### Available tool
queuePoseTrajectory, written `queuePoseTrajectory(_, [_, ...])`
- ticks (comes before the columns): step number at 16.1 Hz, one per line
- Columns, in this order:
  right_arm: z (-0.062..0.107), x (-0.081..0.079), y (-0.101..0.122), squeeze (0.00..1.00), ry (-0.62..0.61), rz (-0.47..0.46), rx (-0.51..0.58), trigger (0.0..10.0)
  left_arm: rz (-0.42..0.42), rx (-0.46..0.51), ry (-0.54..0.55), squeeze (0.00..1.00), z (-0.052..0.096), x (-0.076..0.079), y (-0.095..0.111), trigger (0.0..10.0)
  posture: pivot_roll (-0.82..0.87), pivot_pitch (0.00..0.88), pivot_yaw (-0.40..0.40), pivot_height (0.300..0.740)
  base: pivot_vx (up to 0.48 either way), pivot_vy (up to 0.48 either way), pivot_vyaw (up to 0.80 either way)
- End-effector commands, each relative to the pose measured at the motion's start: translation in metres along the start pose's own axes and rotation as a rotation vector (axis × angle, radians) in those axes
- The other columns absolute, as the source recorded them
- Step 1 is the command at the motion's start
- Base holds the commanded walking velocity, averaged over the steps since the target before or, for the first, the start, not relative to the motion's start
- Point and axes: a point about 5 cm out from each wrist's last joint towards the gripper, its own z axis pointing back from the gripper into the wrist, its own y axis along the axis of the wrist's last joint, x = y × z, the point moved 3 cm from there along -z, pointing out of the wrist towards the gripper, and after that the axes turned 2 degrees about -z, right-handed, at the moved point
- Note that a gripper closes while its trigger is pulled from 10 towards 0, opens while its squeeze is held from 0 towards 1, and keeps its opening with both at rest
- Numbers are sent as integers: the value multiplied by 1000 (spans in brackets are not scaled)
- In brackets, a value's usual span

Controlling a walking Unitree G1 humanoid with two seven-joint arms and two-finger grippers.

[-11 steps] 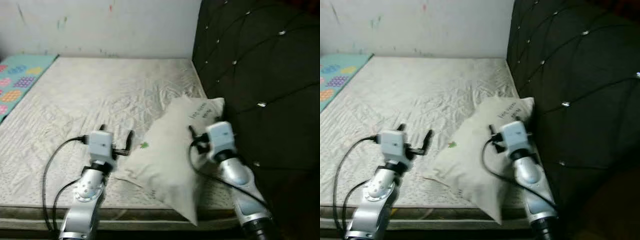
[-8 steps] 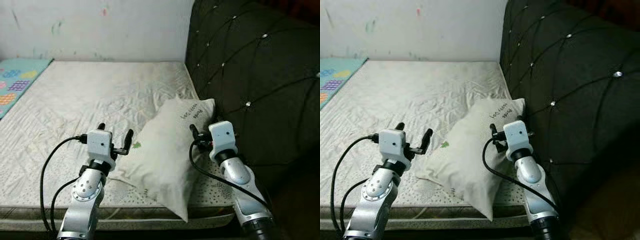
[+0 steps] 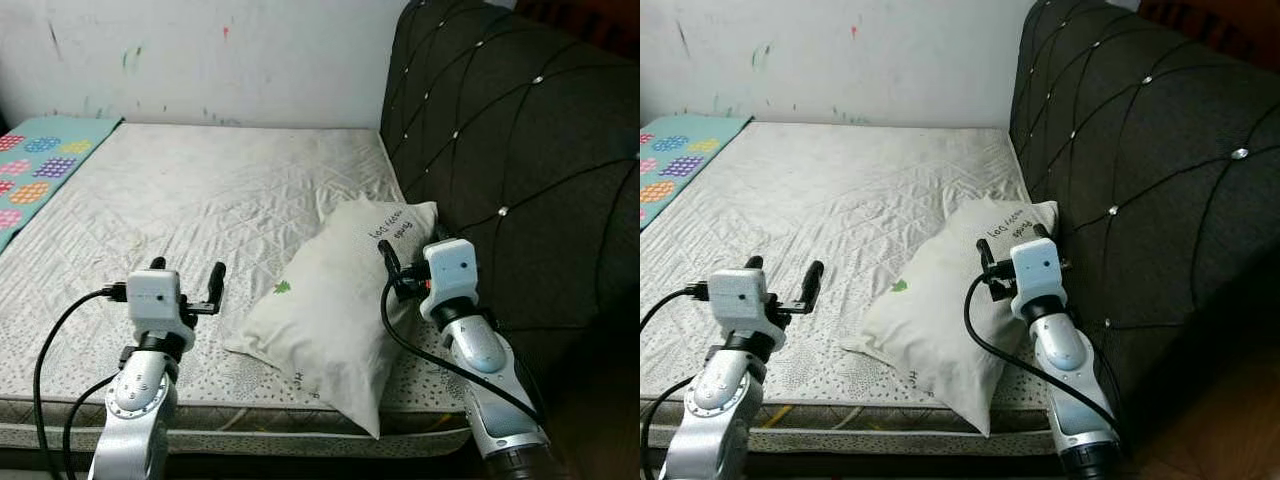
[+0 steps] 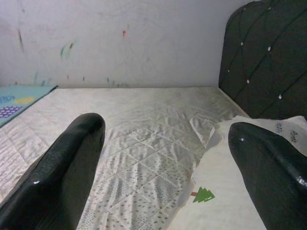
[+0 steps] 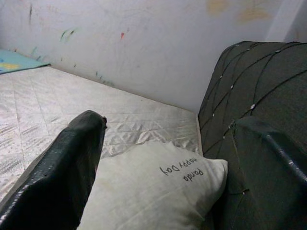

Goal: Clean up the room

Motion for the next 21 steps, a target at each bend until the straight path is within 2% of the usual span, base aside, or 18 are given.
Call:
queuePoseTrajectory(1, [0, 3, 2, 0, -8, -1, 4, 10000, 8, 5, -8, 0, 1, 0, 3, 10000, -81, 0, -8, 740, 0, 0, 0])
queuePoseTrajectory(4, [2, 5, 0, 0, -9, 0, -11, 10000, 42, 6, -43, 0, 6, 5, 3, 10000, -80, 0, -13, 740, 0, 0, 0])
queuePoseTrajectory(7, [8, 8, -6, 0, -5, 23, -48, 10000, 52, -26, -29, 0, 15, 0, -4, 10000, -83, 0, -17, 740, 0, 0, 0])
queuePoseTrajectory(8, [15, 7, -18, 0, 12, 57, -102, 10000, 48, -57, -5, 0, 24, -7, -11, 10000, -85, 0, -20, 740, 0, 0, 0])
queuePoseTrajectory(12, [36, 14, -35, 0, 27, 81, -191, 10000, 28, -116, 33, 0, 51, -20, -21, 10000, -75, 0, -36, 740, 0, 0, 0])
queuePoseTrajectory(13, [46, 19, -42, 0, 28, 98, -227, 10000, 22, -129, 44, 0, 58, -24, -21, 10000, -74, 0, -41, 740, 0, 0, 0])
queuePoseTrajectory(14, [49, 21, -43, 0, 28, 101, -237, 10000, 21, -129, 45, 0, 59, -24, -20, 10000, -74, 0, -43, 740, 0, 0, 0])
queuePoseTrajectory(16, [51, 23, -46, 0, 31, 120, -266, 10000, 7, -105, 24, 0, 51, -18, -13, 10000, -84, 0, -45, 740, 0, 0, 0])
queuePoseTrajectory(18, [56, 23, -58, 0, 40, 140, -340, 10000, 3, -65, -9, 0, 41, -9, -2, 10000, -88, 0, -44, 740, 0, 0, 0])
queuePoseTrajectory(21, [57, 22, -58, 0, 40, 133, -343, 10000, 14, -56, -32, 0, 36, -1, 3, 10000, -95, 0, -43, 740, 0, 0, 0])
